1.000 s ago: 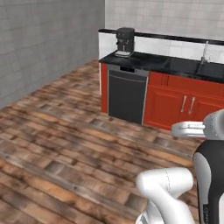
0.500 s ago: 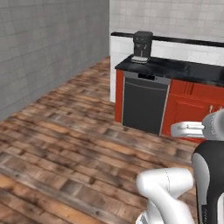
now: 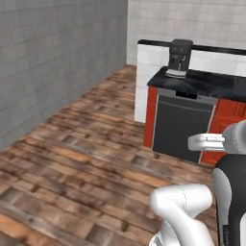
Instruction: Transport the steak and lemon to the fridge. Place the steak on the rack containing meat and place the lemon on the rack containing the vegetable, ensuring meats and vegetables are on different racks.
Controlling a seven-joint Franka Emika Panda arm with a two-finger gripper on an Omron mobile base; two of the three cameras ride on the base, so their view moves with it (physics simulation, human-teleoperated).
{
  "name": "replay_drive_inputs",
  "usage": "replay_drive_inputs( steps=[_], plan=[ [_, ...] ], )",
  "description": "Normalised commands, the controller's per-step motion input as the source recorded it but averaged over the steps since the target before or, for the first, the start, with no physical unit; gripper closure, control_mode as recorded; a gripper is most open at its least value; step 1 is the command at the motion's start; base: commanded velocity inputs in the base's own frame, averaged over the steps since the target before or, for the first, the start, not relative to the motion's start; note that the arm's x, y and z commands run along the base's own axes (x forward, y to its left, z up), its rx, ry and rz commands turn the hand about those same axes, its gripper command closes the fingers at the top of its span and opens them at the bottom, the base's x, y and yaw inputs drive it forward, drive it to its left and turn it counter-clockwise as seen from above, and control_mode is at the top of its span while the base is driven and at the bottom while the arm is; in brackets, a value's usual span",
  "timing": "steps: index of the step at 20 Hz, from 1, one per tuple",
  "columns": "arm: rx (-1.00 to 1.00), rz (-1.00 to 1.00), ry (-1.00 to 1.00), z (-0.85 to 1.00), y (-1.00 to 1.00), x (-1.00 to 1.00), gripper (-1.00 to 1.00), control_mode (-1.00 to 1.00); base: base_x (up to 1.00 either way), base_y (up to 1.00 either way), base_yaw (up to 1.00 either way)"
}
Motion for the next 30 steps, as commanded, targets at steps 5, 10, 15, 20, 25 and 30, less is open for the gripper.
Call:
replay_drive_inputs(
  steps=[5,10,15,20,25,30],
  plan=[
    [0.0,0.0,0.0,0.0,0.0,0.0,-1.0,1.0,1.0,0.48,-0.06],
    [0.0,0.0,0.0,0.0,0.0,0.0,-1.0,1.0,1.0,0.51,-0.07],
    [0.0,0.0,0.0,0.0,0.0,0.0,-1.0,1.0,1.0,0.52,-0.09],
    [0.0,0.0,0.0,0.0,0.0,0.0,-1.0,1.0,1.0,0.33,-0.07],
    [0.0,0.0,0.0,0.0,0.0,0.0,-1.0,1.0,1.0,0.02,-0.01],
    [0.0,0.0,0.0,0.0,0.0,0.0,-1.0,1.0,1.0,0.0,-0.01]
  ],
)
